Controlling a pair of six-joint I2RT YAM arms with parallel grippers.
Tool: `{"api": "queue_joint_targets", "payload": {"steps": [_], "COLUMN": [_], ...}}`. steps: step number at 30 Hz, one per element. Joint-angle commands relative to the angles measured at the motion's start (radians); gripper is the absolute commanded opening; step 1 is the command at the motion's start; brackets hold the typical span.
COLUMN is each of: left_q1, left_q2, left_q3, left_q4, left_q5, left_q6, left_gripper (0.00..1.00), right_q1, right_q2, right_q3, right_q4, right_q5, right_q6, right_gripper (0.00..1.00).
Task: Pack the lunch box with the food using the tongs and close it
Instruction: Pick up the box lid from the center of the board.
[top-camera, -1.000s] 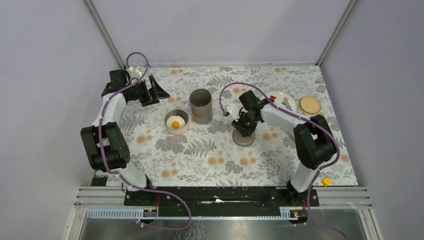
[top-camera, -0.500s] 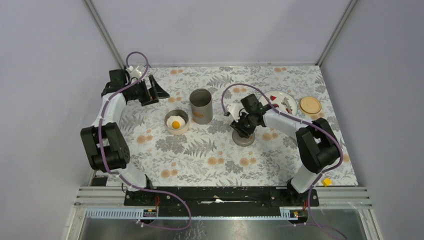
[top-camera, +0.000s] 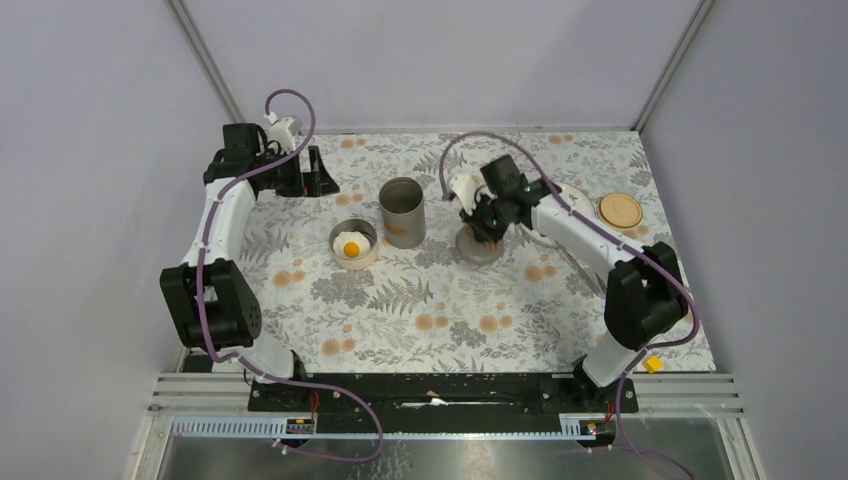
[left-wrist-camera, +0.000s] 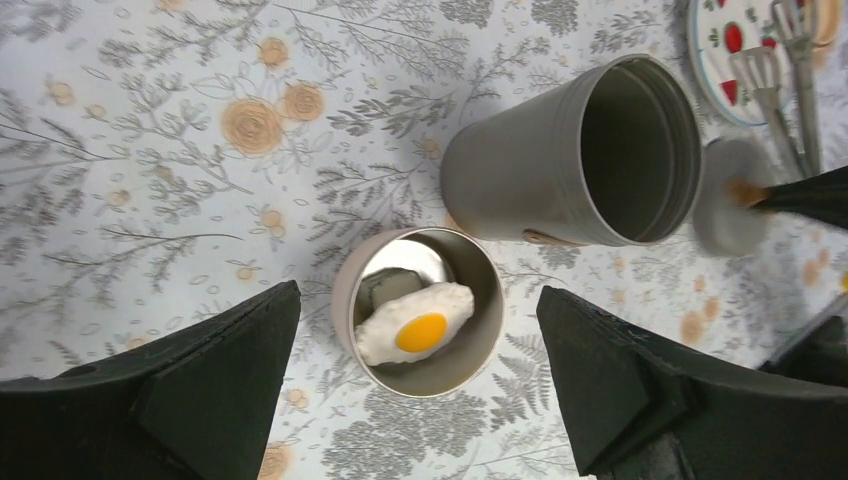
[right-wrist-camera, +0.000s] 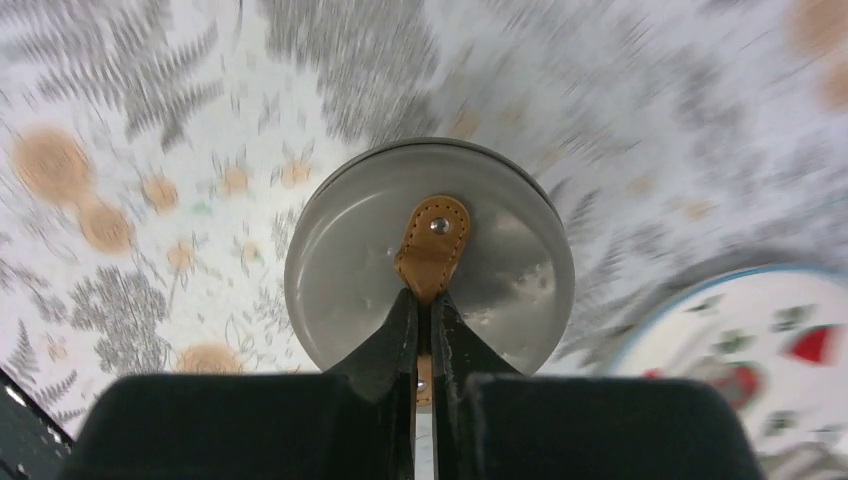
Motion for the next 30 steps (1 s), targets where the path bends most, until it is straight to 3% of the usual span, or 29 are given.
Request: {"api": "queue_joint_targets", "payload": {"steps": [1, 7, 11, 30], "left_q1": [-0.002, -0.002, -0.002, 0.019], "left_q2": [-0.031, 0.003, 0.014, 0.043], "left_q3": [0.073, 0.137, 0.143, 0.055], "left_q4": [-0.021, -0.041, -0.030, 0.056], "left_q5": [-0.091, -0.106, -0.089, -0.015], "left_q6": [0.100, 0.056, 0.018, -0.095], "left_gripper": [0.99, 0.99, 0.99, 0.99], "right_q1": [0.008, 0.020, 0.048, 0.160], "right_q2": [0.016, 0.226, 0.438, 0.649], "right_q3": [0.323, 0.812, 1.246, 1.420], "right_q4": [-0.149, -0.381, -0.547, -0.513], "right_q5": [-0.043, -0.103, -0.140, -0.074], "right_q6": [0.009, 0.057, 0.096, 0.085], "right_gripper": [0.00, 0.00, 0.00, 0.00]}}
